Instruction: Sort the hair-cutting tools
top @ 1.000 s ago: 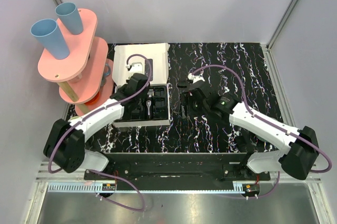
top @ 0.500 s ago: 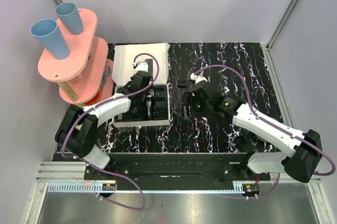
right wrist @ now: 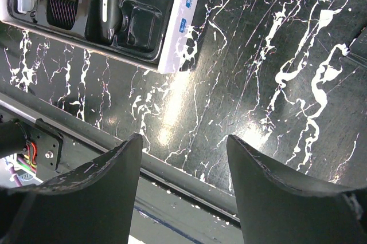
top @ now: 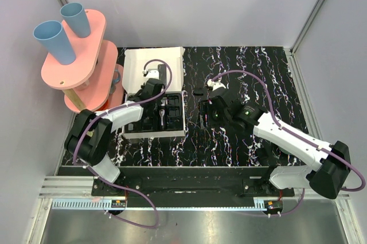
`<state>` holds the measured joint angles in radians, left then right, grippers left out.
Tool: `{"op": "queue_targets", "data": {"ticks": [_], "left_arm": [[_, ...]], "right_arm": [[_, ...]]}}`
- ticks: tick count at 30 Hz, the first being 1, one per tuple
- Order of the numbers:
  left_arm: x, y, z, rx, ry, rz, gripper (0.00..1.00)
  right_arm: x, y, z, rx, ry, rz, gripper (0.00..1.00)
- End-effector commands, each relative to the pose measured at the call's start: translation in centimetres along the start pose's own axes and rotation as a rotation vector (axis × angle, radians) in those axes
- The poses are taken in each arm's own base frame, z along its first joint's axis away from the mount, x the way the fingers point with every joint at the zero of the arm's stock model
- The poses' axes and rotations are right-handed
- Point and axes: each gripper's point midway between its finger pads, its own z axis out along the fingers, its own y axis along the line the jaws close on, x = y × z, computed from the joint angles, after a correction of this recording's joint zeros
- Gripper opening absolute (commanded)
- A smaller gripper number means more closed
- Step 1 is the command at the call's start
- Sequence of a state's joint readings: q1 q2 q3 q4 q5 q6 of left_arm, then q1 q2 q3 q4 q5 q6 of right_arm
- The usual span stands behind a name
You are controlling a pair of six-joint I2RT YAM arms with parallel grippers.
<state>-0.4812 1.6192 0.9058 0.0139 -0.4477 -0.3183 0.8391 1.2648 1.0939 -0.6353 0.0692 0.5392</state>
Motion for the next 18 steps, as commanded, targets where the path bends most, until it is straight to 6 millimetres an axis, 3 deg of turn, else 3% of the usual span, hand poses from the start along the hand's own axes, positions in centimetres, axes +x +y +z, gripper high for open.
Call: {"op": "queue_targets", "data": {"ticks": [1, 13, 18], "left_arm": [[-0.5, 0.0, 0.7, 0.014, -0.039, -0.045, 0.00], [1.6, 0.4, 0.4, 0.013, 0.010, -0.064, 0.03], [1.6, 0.5, -0.2, 0.024, 0.004, -0.077, 0.04]], "right_arm": [[-1.5, 0.2, -0.5, 0.006, -0.033, -0.001, 0.69], [-1.6, 0.0, -0.7, 0.018, -0.040, -0.001, 0.68], [-1.6, -0.1, -0.6, 0.019, -0.041, -0.001, 0.69]]}}
